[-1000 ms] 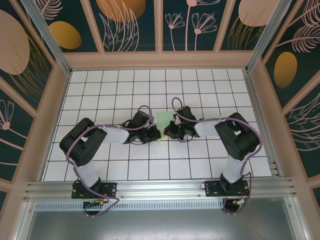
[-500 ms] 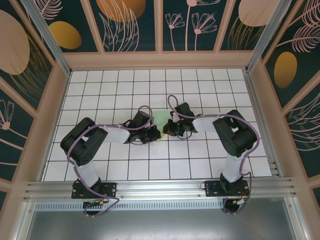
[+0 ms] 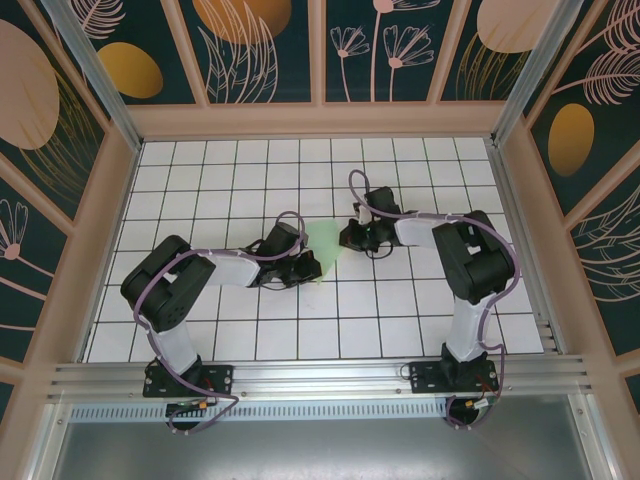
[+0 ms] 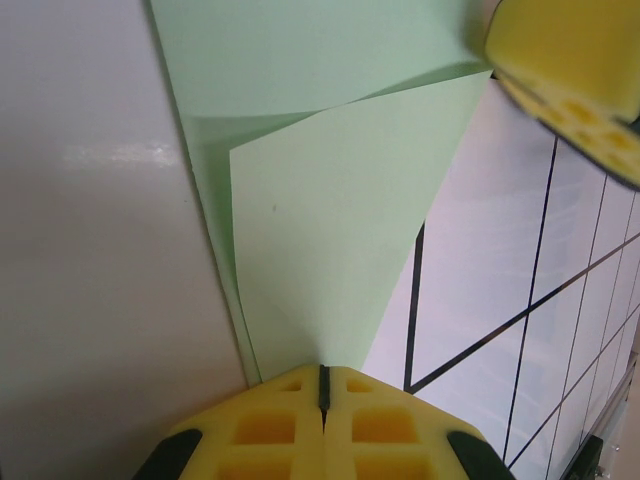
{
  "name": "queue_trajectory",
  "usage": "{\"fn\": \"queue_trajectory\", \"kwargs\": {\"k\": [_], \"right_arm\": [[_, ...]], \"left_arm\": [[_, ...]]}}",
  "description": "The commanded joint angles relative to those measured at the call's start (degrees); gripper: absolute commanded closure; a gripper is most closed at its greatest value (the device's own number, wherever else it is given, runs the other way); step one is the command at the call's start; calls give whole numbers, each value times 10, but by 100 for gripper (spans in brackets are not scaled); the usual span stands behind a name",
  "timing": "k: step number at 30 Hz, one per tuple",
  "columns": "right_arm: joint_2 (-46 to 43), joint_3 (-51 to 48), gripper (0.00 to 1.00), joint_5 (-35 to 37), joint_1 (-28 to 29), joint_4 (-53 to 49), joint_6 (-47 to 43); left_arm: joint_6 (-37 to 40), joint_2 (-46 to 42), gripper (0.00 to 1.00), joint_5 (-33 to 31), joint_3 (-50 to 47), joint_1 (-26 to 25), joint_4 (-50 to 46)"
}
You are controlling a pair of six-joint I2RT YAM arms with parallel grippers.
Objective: Fold a paper plane with a square sheet of paper (pick it up from the middle)
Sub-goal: Third fold the triangle at the center of the table.
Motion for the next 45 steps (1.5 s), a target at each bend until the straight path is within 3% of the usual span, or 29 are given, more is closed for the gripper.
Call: {"fn": "queue_trajectory", "kwargs": {"k": [1,6,17,21,28,32,40,45], "right_arm": [[-39,3,99,-1,2,-5,-17],[-71,-35,98,-11,19,14,-16],[-1,-14,99,-24,64,-8,-37],[20,1,99,3,58,-23,-36],[46,22,99,58,-23,-37,-19],[13,25,100,69,-30,-20,0],[-109,-62,100,43,-7,60,41],[-138,-115,100,40,14,75,64]], "left_arm": [[8,23,100,-45,-24,-1,-80],[8,25,100,-45,-21,-1,-78],[9,23,100,-48,-23,-1,-84],[10,21,100,-49,-25,-1,-88],[15,25,100,-45,-27,-1,-89],[16,27,100,-43,-21,-1,-86],[31,-2,100,-37,32,-1,-80],[34,-27,94,-51,79,0,-68]]}}
